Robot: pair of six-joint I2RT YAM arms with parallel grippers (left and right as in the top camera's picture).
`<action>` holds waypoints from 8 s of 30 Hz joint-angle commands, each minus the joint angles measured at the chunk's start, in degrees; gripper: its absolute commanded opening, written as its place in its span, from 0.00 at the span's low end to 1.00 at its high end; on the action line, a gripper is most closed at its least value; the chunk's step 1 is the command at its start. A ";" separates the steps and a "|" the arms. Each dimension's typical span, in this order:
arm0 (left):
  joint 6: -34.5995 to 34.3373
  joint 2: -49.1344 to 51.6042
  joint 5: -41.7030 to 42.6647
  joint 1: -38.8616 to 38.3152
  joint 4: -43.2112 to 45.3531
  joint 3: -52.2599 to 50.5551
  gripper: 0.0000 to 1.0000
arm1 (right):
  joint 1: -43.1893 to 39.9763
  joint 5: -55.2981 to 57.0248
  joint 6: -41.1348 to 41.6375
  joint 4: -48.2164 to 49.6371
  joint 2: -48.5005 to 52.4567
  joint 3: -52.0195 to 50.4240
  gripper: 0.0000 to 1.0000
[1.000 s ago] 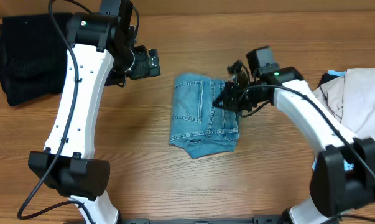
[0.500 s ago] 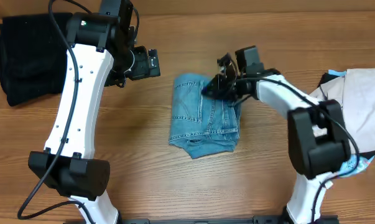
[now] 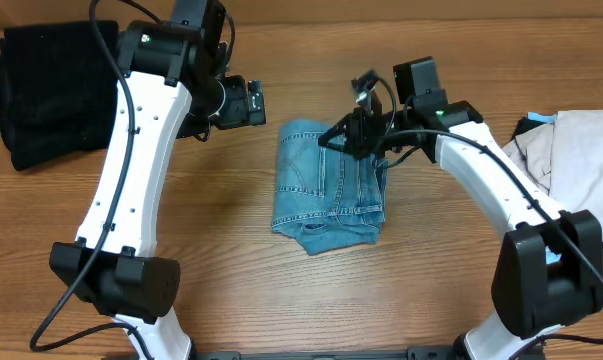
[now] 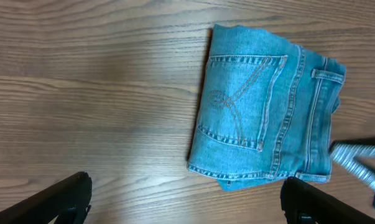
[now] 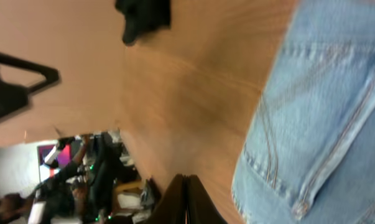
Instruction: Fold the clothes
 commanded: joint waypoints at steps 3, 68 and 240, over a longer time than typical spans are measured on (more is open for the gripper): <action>0.37 0.00 -0.81 -0.26 0.13 -0.11 1.00 | 0.79 1.64 -3.65 -2.49 1.20 -10.32 0.04; 4.02 10.23 38.07 -0.48 61.31 -51.78 1.00 | -2.56 33.48 0.44 -30.34 -34.93 -9.81 1.00; 7.87 -1.60 -11.32 34.23 62.95 -9.49 1.00 | -2.56 37.94 -1.44 -35.28 -34.93 -9.81 1.00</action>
